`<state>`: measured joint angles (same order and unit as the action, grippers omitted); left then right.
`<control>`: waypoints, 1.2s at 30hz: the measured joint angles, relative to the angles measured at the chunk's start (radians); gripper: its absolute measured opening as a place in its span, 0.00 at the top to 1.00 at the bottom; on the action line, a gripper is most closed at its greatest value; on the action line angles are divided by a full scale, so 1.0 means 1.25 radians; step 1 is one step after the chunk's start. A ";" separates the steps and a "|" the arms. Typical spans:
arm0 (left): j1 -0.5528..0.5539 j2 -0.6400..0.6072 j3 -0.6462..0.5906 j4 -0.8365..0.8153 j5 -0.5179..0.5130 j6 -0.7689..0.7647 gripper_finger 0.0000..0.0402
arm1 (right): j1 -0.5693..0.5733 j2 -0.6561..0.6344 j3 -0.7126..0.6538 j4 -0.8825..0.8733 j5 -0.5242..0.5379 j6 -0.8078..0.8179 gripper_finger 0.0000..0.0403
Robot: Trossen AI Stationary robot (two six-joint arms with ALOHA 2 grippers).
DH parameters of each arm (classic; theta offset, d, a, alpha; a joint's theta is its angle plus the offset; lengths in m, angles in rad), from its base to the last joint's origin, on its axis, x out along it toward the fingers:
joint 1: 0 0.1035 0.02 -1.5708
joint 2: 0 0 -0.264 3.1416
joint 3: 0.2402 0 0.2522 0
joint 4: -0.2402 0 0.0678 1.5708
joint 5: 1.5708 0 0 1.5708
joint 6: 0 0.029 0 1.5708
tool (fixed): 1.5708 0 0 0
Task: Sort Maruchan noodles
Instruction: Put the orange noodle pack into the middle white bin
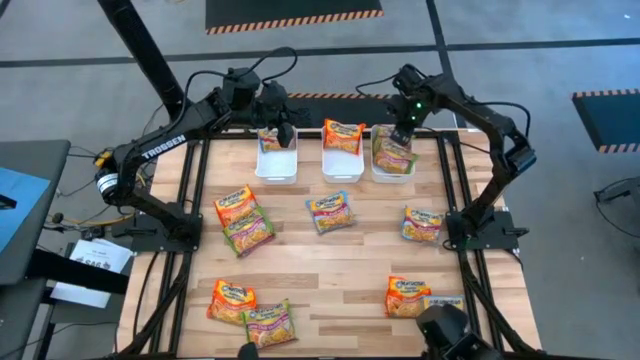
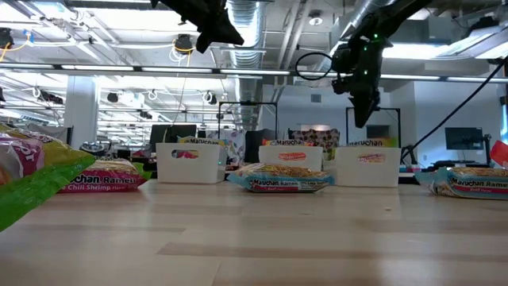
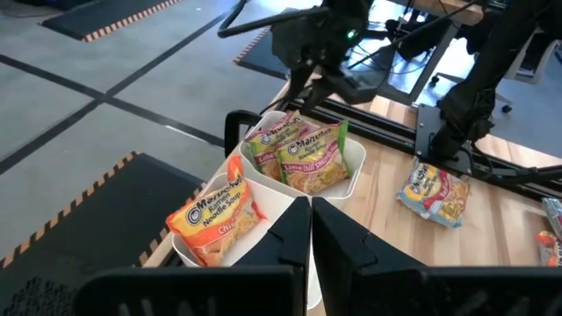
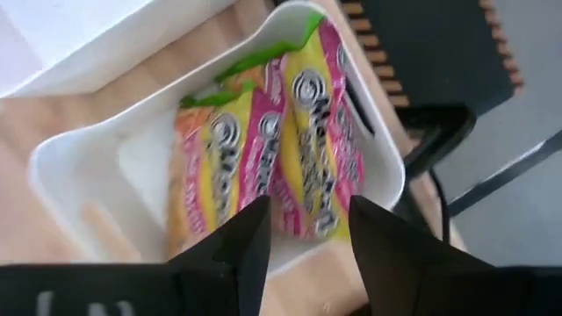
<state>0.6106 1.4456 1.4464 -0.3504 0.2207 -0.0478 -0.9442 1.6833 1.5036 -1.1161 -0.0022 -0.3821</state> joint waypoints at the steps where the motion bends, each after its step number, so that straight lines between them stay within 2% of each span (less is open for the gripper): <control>1: 0.000 0.000 0.000 0.000 0.000 0.000 1.00 | 0.004 0.000 0.014 -0.032 -0.010 0.013 0.55; 7: 0.000 0.000 0.000 -0.001 0.000 0.000 1.00 | 0.034 -0.002 0.058 -0.161 -0.201 0.094 0.57; 10: 0.000 0.000 0.000 -0.022 0.000 0.001 1.00 | 0.061 -0.002 0.058 -0.200 -0.255 0.146 0.58; 17: 0.004 -0.028 0.000 -0.182 0.018 -0.014 1.00 | 0.177 -0.002 0.058 -0.282 -0.293 0.174 0.59; 24: 0.004 -0.094 0.000 -0.269 0.135 -0.026 1.00 | 0.314 -0.002 0.058 -0.335 -0.293 0.255 0.59; 26: 0.001 -0.115 0.000 -0.284 0.141 -0.010 1.00 | 0.356 -0.002 0.054 -0.349 -0.293 0.266 0.59; 33: -0.016 -0.168 0.000 -0.310 0.141 0.036 1.00 | 0.500 -0.025 -0.063 -0.349 -0.295 0.329 0.59; 36: -0.024 -0.172 0.000 -0.333 0.140 0.049 1.00 | 0.558 -0.046 -0.123 -0.327 -0.334 0.363 0.59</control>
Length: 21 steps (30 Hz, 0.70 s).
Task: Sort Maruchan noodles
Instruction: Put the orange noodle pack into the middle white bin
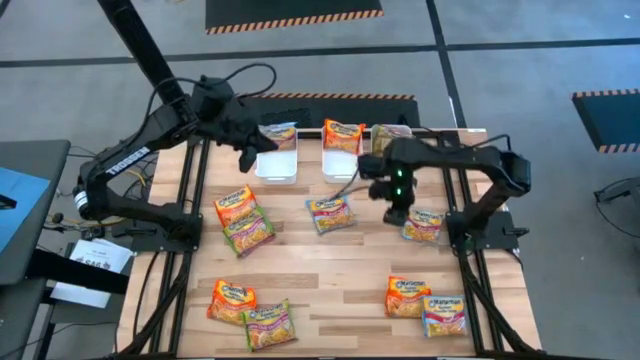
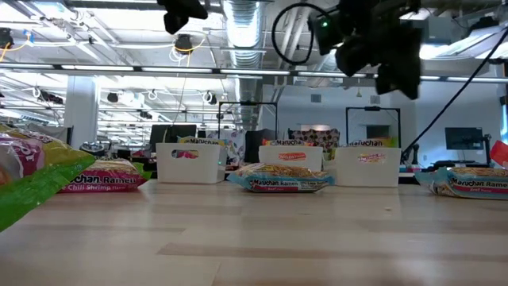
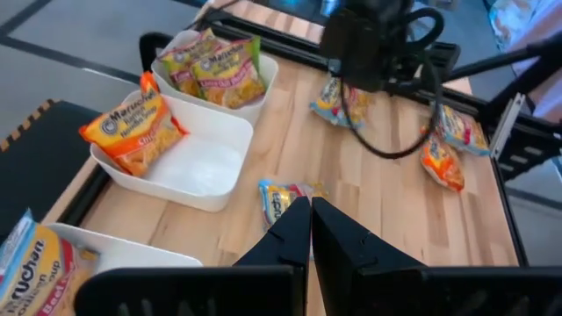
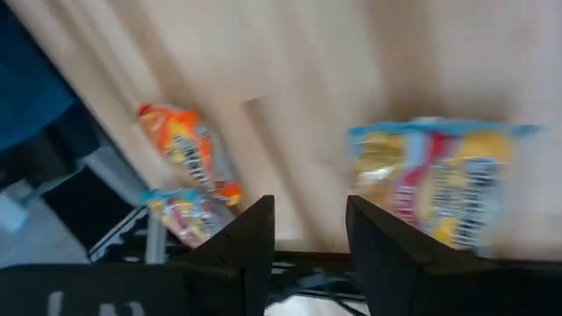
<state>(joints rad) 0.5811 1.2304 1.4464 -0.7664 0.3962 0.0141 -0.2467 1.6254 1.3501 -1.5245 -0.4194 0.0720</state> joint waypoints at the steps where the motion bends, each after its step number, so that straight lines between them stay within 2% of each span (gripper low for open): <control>1: -0.002 0.000 0.000 -0.006 0.000 0.004 1.00 | 0.019 -0.008 -0.017 0.012 -0.016 0.011 0.59; 7: -0.022 0.000 0.000 -0.040 -0.003 0.024 1.00 | 0.123 -0.047 -0.086 0.126 -0.088 0.098 0.59; 16: -0.065 0.000 0.000 -0.059 0.009 0.024 1.00 | 0.278 -0.039 -0.124 0.229 -0.087 0.162 0.56; 21: -0.095 0.000 0.000 -0.072 0.009 0.024 1.00 | 0.340 -0.040 -0.168 0.383 -0.088 0.196 0.55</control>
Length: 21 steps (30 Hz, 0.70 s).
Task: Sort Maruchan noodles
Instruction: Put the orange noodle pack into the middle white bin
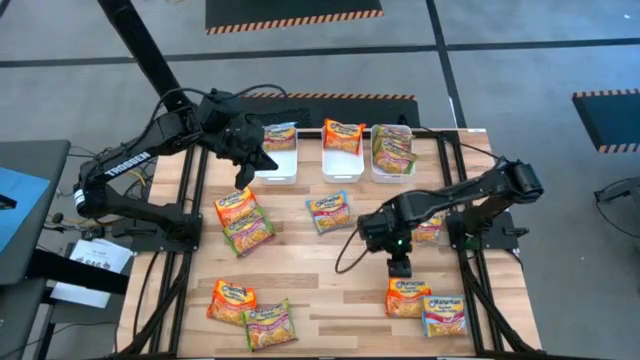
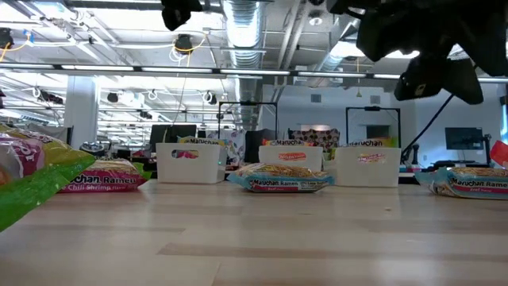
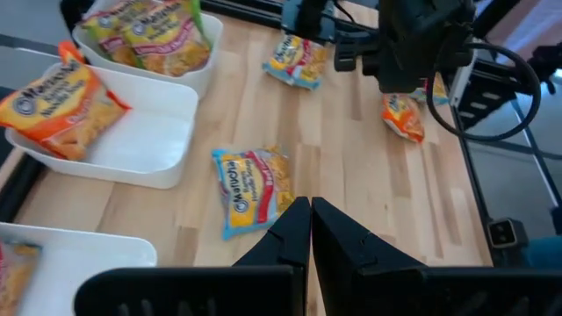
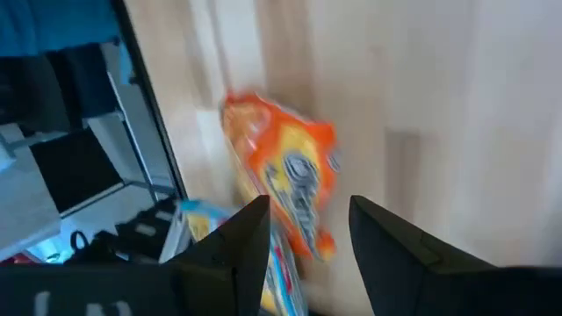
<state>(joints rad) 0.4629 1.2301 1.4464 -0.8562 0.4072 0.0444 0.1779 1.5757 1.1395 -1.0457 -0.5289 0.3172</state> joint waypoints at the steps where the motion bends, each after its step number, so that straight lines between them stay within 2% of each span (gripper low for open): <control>1: -0.006 0.000 0.000 -0.002 0.000 0.000 1.00 | 0.009 0.000 -0.007 0.016 0.001 0.004 0.55; 7: -0.034 0.000 0.000 -0.018 -0.001 0.000 1.00 | 0.031 0.000 -0.055 0.089 0.024 0.045 0.57; 21: -0.062 0.000 0.000 -0.019 -0.025 -0.002 1.00 | 0.036 0.000 -0.165 0.225 0.014 0.101 0.57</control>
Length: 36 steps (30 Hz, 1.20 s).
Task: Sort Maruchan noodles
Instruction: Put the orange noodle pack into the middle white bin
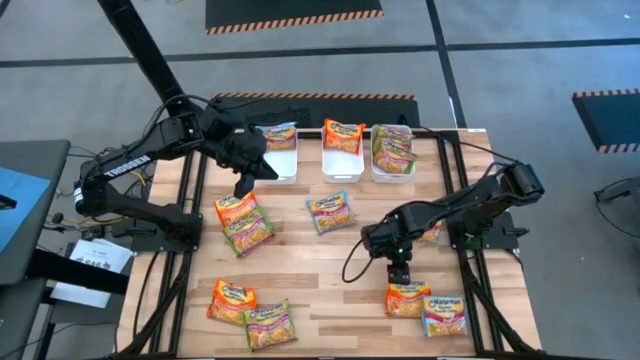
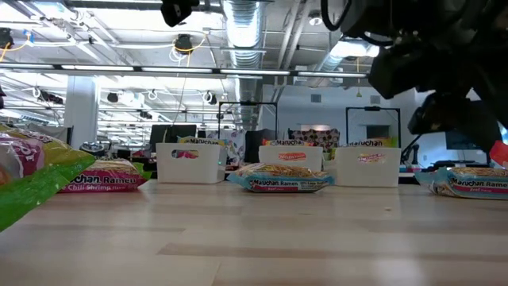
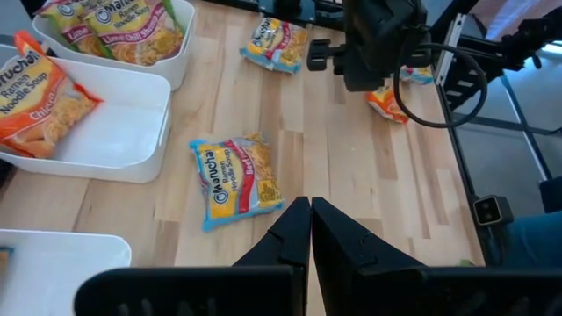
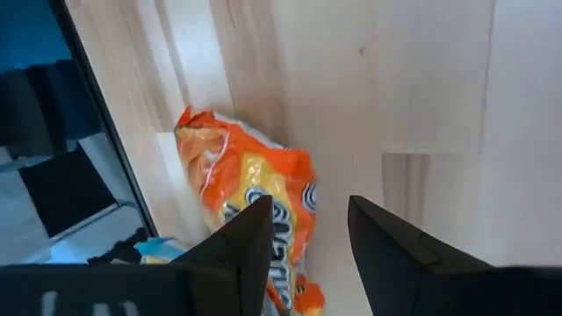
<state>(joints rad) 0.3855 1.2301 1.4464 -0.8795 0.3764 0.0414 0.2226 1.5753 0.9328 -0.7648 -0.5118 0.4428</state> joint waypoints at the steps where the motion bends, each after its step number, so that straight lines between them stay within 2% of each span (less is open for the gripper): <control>1: 0.000 0.000 0.000 0.000 0.000 0.000 1.00 | 0.000 0.000 -0.009 0.015 -0.013 0.007 0.57; 14: 0.000 0.000 0.000 0.001 -0.030 0.000 1.00 | 0.009 0.000 -0.079 0.095 -0.038 0.060 0.57; 21: 0.000 0.000 0.000 0.002 -0.040 0.006 1.00 | 0.010 0.000 -0.080 0.102 -0.056 0.068 0.59; 25: 0.000 0.000 0.000 0.002 -0.040 0.008 1.00 | 0.016 0.000 -0.080 0.110 -0.056 0.092 0.69; 31: 0.000 0.000 0.000 0.002 -0.041 0.009 1.00 | 0.017 0.000 -0.080 0.125 -0.057 0.134 0.95; 36: 0.000 0.000 0.000 0.001 -0.041 0.009 1.00 | 0.017 0.000 -0.080 0.125 -0.055 0.164 0.98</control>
<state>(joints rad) 0.3855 1.2301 1.4464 -0.8776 0.3256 0.0525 0.2443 1.5753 0.8330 -0.6083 -0.5804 0.6474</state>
